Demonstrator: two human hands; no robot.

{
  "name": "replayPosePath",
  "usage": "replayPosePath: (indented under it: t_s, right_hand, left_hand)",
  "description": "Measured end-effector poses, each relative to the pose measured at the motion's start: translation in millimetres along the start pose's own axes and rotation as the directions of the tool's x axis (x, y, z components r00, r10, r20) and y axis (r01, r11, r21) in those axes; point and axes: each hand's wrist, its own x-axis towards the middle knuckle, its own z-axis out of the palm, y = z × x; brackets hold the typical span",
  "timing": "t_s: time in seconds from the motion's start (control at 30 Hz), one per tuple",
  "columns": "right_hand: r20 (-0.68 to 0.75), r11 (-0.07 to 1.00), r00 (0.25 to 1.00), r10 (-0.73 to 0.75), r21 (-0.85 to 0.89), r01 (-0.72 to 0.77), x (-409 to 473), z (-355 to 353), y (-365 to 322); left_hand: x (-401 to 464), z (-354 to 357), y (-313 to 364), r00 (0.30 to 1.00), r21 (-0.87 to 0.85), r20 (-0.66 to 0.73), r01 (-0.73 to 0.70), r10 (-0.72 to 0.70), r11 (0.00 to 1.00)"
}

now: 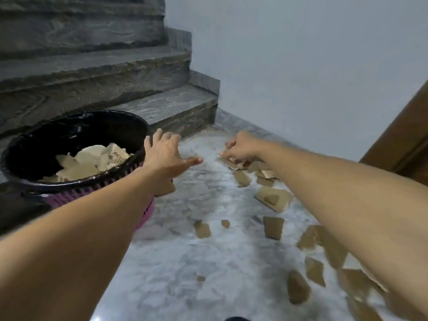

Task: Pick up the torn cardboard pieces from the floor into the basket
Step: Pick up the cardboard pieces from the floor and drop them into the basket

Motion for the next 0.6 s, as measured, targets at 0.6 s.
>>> replayPosePath:
  t_s: [0.6]
  right_hand:
    - [0.203, 0.869, 0.847, 0.492, -0.060, -0.491, -106, -39, 327]
  left_hand:
    - [-72, 186, 225, 0.671, -0.186, 0.707, -0.128, 0.223, 0.974]
